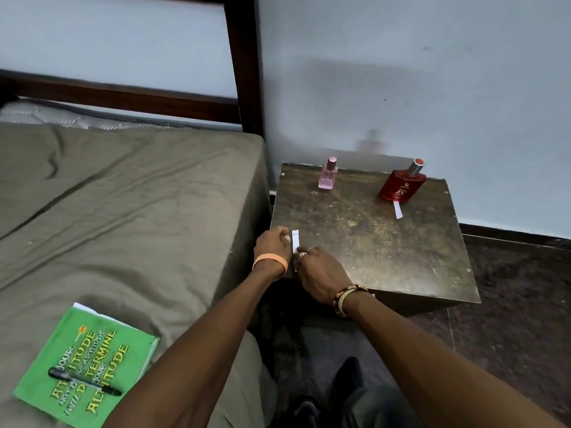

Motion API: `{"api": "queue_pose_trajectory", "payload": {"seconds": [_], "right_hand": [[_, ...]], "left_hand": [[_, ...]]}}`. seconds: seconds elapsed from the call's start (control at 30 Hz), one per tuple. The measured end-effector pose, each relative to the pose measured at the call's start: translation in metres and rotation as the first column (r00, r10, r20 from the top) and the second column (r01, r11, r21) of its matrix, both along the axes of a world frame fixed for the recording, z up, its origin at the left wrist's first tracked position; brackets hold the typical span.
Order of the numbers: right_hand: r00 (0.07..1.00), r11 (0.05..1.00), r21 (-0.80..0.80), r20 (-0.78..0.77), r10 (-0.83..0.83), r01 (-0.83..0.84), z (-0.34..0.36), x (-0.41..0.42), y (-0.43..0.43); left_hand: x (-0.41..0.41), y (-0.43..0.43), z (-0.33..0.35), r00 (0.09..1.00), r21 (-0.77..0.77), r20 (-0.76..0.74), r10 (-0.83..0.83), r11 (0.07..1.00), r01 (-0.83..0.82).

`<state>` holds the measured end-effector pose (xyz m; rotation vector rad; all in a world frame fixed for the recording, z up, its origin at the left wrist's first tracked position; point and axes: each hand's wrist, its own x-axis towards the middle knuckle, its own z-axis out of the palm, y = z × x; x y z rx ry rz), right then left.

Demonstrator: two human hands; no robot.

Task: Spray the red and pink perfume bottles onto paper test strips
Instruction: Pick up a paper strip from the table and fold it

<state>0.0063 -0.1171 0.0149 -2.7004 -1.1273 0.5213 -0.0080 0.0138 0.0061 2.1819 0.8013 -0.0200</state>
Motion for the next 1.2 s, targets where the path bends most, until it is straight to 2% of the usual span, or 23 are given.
{"api": "queue_pose_trajectory", "payload": {"seconds": [0.07,0.17,0.4,0.53,0.63,0.73,0.8,0.93,1.1,1.2], "right_hand": [[0.998,0.999,-0.027,0.051,0.035,-0.034,-0.010,0.001,0.000],[0.994,0.999,0.022,0.102,0.032,-0.034,-0.025,0.001,-0.006],[0.998,0.985,0.168,0.023,-0.053,0.049,-0.027,0.005,-0.008],[0.978,0.934,0.299,-0.131,-0.163,0.196,-0.014,0.006,-0.004],[0.910,0.851,0.344,-0.266,-0.318,0.397,-0.003,0.003,-0.011],[0.812,0.743,0.355,-0.390,-0.434,0.568,0.009,0.001,-0.023],[0.756,0.677,0.362,-0.449,-0.476,0.641,0.020,0.000,-0.035],[0.699,0.591,0.384,-0.492,-0.519,0.709,0.044,-0.005,-0.064],[0.695,0.589,0.384,-0.507,-0.509,0.711,0.074,-0.020,-0.104],[0.716,0.589,0.410,-0.459,-0.526,0.696,0.092,-0.026,-0.126]], "left_hand": [[0.011,0.004,-0.007,0.994,0.053,-0.027,-0.104,0.993,0.105],[0.022,0.005,-0.015,0.962,0.110,-0.149,-0.227,0.963,0.244],[0.024,0.006,-0.018,0.989,0.093,-0.060,-0.133,0.986,0.138],[0.018,0.008,-0.019,0.994,-0.007,0.007,-0.112,0.994,0.112],[0.009,-0.001,-0.013,0.995,-0.159,0.085,-0.060,0.985,0.073],[0.000,-0.013,-0.001,0.988,-0.495,0.137,0.078,0.869,-0.001],[-0.006,-0.022,0.010,0.981,-0.622,0.140,0.134,0.783,-0.019],[-0.016,-0.043,0.034,0.979,-0.751,0.131,0.154,0.660,-0.003],[-0.032,-0.078,0.062,0.977,-0.844,0.155,0.147,0.534,0.053],[-0.040,-0.095,0.079,0.977,-0.888,0.160,0.138,0.453,0.082]]}}
